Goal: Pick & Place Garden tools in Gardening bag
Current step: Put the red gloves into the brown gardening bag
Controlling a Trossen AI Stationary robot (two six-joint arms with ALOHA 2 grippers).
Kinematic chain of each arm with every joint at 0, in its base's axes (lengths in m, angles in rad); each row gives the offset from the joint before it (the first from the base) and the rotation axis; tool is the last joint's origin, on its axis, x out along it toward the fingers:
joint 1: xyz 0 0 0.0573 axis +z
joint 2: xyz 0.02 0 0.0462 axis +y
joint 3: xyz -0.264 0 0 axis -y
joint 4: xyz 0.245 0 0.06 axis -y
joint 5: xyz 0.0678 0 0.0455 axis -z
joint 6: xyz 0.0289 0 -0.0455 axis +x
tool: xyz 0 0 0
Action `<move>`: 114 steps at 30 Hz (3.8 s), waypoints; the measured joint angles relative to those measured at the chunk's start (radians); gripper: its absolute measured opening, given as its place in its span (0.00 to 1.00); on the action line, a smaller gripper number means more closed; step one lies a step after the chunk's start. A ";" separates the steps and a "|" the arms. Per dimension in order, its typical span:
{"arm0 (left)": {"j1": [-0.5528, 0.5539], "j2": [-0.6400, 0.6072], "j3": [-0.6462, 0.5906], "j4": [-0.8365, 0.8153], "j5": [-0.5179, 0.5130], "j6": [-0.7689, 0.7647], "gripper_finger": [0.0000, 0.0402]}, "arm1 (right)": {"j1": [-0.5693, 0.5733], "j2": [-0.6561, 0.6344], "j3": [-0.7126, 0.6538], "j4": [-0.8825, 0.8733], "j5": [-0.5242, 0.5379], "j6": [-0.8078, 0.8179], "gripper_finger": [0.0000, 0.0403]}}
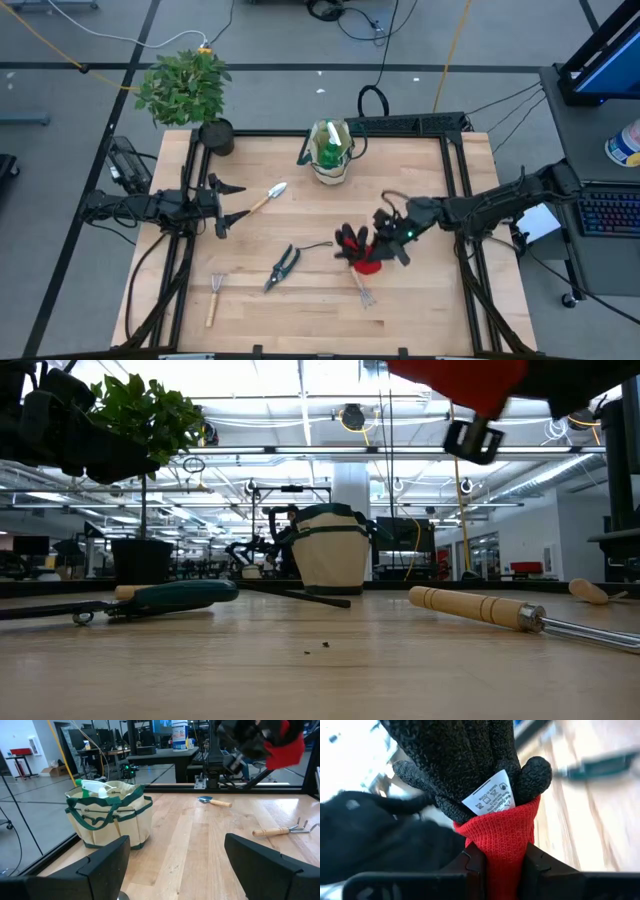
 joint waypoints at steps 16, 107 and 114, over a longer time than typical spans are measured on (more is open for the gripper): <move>0.000 0.000 0.000 0.000 0.000 0.000 0.83 | -0.182 0.000 0.002 0.323 0.238 -0.164 0.12; 0.000 0.000 0.000 0.000 0.000 0.007 0.83 | -0.489 0.613 0.395 0.312 0.672 -0.651 0.21; 0.000 0.000 0.000 0.000 0.000 0.007 0.83 | -0.489 0.613 0.395 0.313 0.672 -0.654 0.21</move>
